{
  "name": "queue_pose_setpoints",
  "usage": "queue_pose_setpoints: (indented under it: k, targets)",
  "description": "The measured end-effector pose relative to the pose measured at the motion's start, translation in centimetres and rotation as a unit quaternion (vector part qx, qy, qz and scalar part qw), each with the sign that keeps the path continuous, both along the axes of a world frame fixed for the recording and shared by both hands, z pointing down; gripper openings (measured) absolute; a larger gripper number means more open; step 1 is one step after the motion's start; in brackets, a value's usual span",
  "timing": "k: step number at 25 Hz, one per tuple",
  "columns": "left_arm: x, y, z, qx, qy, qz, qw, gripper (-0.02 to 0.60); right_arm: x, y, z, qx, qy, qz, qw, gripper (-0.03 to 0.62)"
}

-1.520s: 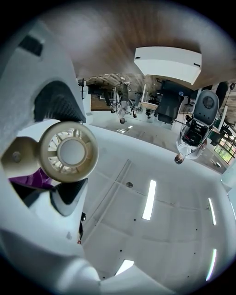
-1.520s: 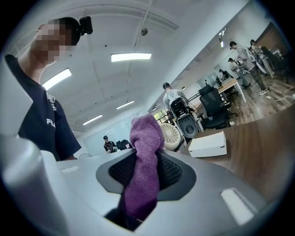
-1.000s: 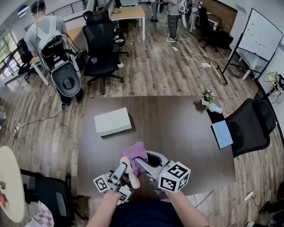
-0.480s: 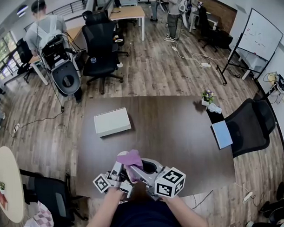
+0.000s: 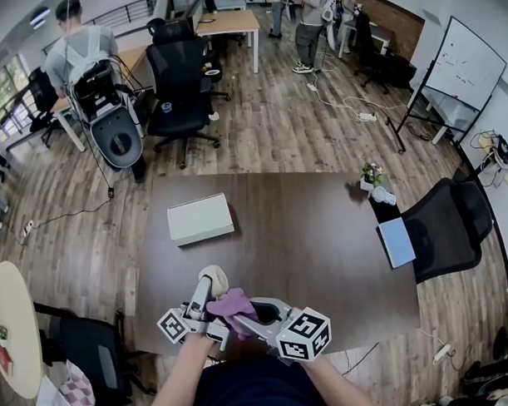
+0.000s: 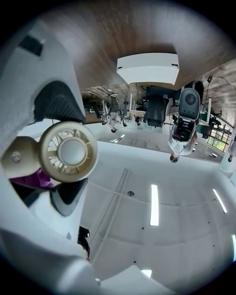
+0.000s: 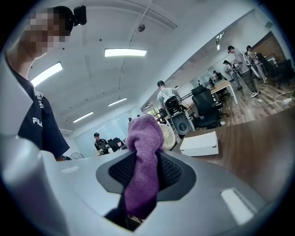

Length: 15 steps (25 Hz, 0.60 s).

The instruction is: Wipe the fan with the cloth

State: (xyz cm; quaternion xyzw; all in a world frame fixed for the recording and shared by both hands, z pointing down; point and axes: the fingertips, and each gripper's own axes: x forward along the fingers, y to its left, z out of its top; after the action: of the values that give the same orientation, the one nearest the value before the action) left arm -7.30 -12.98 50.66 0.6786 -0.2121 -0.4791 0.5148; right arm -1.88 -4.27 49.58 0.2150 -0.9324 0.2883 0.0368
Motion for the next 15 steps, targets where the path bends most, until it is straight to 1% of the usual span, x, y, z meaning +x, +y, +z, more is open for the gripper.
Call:
queue_pose_setpoints:
  k: [2, 4, 6, 8, 11, 13, 15]
  targets:
    - [-0.2, 0.1, -0.7, 0.013, 0.014, 0.004, 0.9998, 0.373, 0.8, -0.5, 0.6, -0.010, 0.008, 0.018, 1.000, 0.132]
    - [-0.2, 0.3, -1.6, 0.030, 0.026, 0.014, 0.9991, 0.373, 1.8, -1.1, 1.7, -0.020, 0.030, 0.041, 0.998, 0.132]
    - [0.2, 0.8, -2.6, 0.052, 0.029, 0.028, 0.9978, 0.373, 2.4, -1.5, 2.9, -0.028, 0.054, 0.056, 0.997, 0.132]
    - [0.8, 1.4, -3.5, 0.075, 0.022, 0.043, 0.9960, 0.373, 2.6, -1.7, 3.5, -0.034, 0.063, 0.061, 0.996, 0.132]
    - [2.0, 2.3, -4.3, 0.102, -0.011, 0.061, 0.9928, 0.373, 2.6, -2.4, 3.7, -0.038, 0.068, 0.075, 0.994, 0.132]
    - [2.5, 2.6, -4.3, 0.109, -0.039, 0.065, 0.9911, 0.373, 2.6, -2.9, 3.6, -0.036, 0.071, 0.083, 0.993, 0.132]
    - [2.9, 2.7, -4.3, 0.113, -0.066, 0.062, 0.9894, 0.373, 2.4, -2.6, 3.4, -0.033, 0.068, 0.073, 0.994, 0.132]
